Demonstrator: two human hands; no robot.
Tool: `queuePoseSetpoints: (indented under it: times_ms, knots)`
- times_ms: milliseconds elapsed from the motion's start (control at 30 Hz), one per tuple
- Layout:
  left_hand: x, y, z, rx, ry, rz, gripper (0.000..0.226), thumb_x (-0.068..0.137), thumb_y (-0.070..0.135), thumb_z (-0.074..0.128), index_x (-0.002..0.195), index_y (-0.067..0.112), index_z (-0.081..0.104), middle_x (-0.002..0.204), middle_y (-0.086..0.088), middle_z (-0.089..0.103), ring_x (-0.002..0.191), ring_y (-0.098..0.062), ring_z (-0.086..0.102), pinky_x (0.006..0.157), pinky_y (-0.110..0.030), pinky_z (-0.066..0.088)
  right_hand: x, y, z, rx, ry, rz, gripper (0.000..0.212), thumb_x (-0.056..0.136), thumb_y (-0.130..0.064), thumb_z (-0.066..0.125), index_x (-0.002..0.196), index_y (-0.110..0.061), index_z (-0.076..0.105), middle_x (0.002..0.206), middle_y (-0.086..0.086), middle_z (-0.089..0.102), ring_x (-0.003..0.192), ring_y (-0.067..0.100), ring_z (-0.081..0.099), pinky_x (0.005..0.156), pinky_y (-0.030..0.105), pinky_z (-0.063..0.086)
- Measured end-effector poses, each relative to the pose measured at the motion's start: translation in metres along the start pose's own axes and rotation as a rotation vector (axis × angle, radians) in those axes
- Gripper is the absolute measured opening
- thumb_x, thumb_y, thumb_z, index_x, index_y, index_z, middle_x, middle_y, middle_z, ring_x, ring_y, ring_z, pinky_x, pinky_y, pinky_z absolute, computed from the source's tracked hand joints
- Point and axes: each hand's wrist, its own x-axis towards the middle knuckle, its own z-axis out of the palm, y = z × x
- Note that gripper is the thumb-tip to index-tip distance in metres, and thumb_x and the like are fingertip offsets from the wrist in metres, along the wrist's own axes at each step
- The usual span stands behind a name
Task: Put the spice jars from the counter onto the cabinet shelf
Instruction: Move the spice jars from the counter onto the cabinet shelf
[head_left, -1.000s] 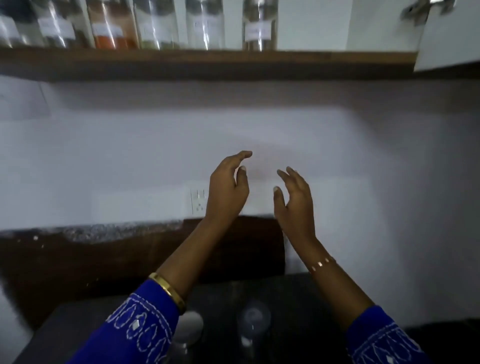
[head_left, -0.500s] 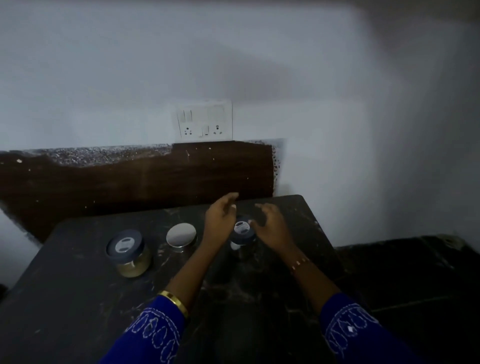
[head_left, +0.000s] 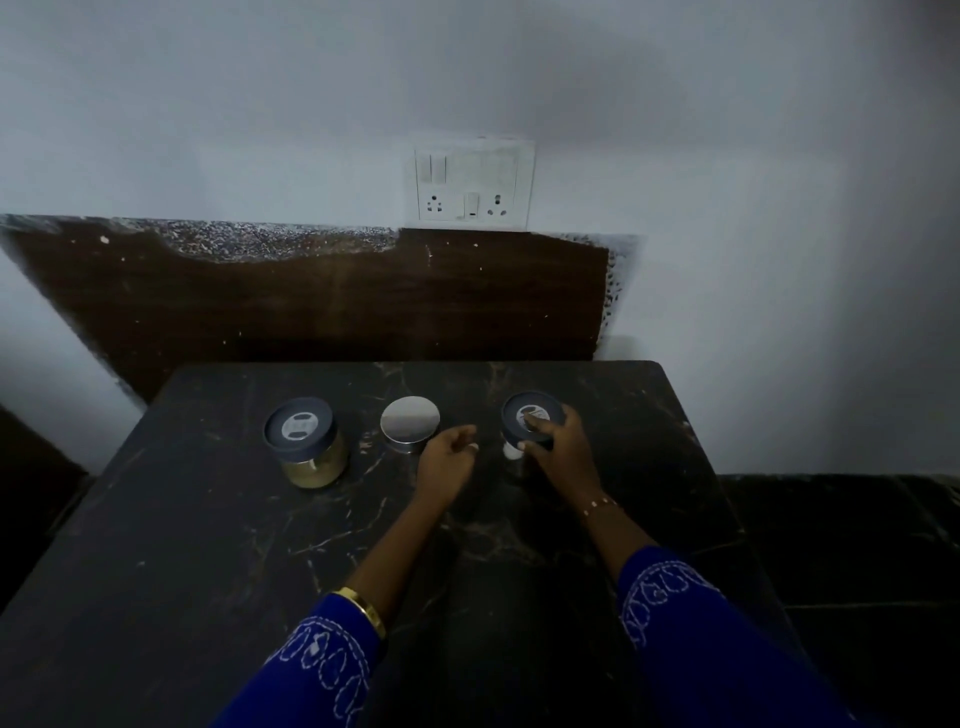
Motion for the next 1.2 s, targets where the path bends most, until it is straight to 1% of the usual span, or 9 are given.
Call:
queuePoseSetpoints:
  times_ms: [167,333,433,567,700,800,900,1067,1200]
  knots:
    - [-0.005,-0.005,0.004,-0.088,0.019,-0.09,0.044,0.093,0.009,0.048,0.136,0.007,0.04,0.139,-0.013,0.048,0.128,-0.025,0.046,0.108,-0.04,0.038,-0.014,-0.001,0.001,0.229,0.22,0.124,0.031,0.085,-0.013,0.064,0.113,-0.001,0.06,0.14,0.015,0.043,0.128,0.025,0.043,0.107,0.028,0.035]
    - [-0.004,0.001,0.006,-0.075,-0.035,-0.1,0.036,0.097,0.015,0.04,0.131,0.004,0.045,0.137,-0.016,0.048,0.128,-0.028,0.044,0.106,-0.038,0.036,-0.042,-0.012,-0.01,0.348,0.115,0.068,0.002,0.084,-0.01,0.064,0.085,-0.011,0.066,0.11,0.007,0.061,0.111,0.02,0.054,0.094,0.025,0.041]
    - [-0.008,0.005,-0.003,-0.22,-0.156,-0.16,0.026,0.098,0.021,0.037,0.094,0.008,0.06,0.112,-0.021,0.061,0.104,-0.032,0.056,0.093,-0.038,0.045,-0.059,-0.028,-0.027,0.642,0.105,0.132,0.008,0.089,-0.012,0.058,0.084,-0.018,0.061,0.094,0.001,0.064,0.097,0.02,0.061,0.089,0.034,0.051]
    - [-0.017,0.013,-0.021,-0.596,-0.389,-0.256,0.041,0.096,0.045,0.031,0.108,0.015,0.056,0.109,-0.015,0.064,0.103,-0.03,0.06,0.09,-0.042,0.048,-0.069,-0.042,-0.051,1.077,0.032,0.149,0.012,0.095,-0.014,0.048,0.09,-0.015,0.058,0.101,0.008,0.064,0.091,0.022,0.066,0.079,0.035,0.055]
    - [-0.035,0.036,-0.022,-0.797,-0.5,-0.277,0.041,0.095,0.044,0.032,0.109,0.014,0.055,0.112,-0.018,0.062,0.103,-0.032,0.059,0.089,-0.044,0.048,-0.071,-0.062,-0.06,1.176,0.13,0.104,0.017,0.098,-0.012,0.04,0.092,-0.014,0.056,0.095,0.005,0.063,0.081,0.015,0.065,0.069,0.026,0.057]
    - [-0.045,0.05,-0.016,-0.812,-0.408,-0.186,0.039,0.095,0.039,0.039,0.117,0.011,0.053,0.117,-0.018,0.06,0.104,-0.03,0.06,0.089,-0.041,0.05,-0.072,-0.074,-0.062,0.963,0.288,0.078,0.025,0.099,-0.013,0.038,0.117,-0.01,0.055,0.093,-0.001,0.06,0.08,0.008,0.06,0.071,0.022,0.054]
    - [-0.052,0.064,-0.013,-0.759,-0.227,-0.026,0.036,0.09,0.026,0.053,0.121,0.006,0.054,0.122,-0.02,0.059,0.106,-0.032,0.06,0.092,-0.045,0.051,-0.079,-0.082,-0.06,0.92,0.255,0.021,0.041,0.098,-0.018,0.042,0.139,-0.014,0.04,0.101,-0.006,0.061,0.086,0.006,0.062,0.077,0.025,0.055]
    - [-0.069,0.077,-0.015,-0.569,-0.051,0.246,0.038,0.089,0.018,0.056,0.126,0.011,0.053,0.119,-0.007,0.061,0.109,-0.024,0.061,0.092,-0.039,0.052,-0.093,-0.092,-0.063,1.038,0.183,-0.104,0.031,0.096,-0.016,0.045,0.127,-0.024,0.044,0.103,-0.003,0.065,0.087,0.009,0.068,0.078,0.029,0.057]
    - [-0.076,0.077,-0.022,-0.681,-0.071,0.295,0.024,0.094,0.011,0.045,0.112,0.015,0.062,0.115,-0.006,0.064,0.114,-0.027,0.058,0.095,-0.04,0.05,-0.095,-0.093,-0.071,1.309,0.232,-0.024,0.04,0.096,-0.021,0.045,0.132,-0.004,0.042,0.117,0.012,0.062,0.101,0.024,0.065,0.08,0.034,0.056]
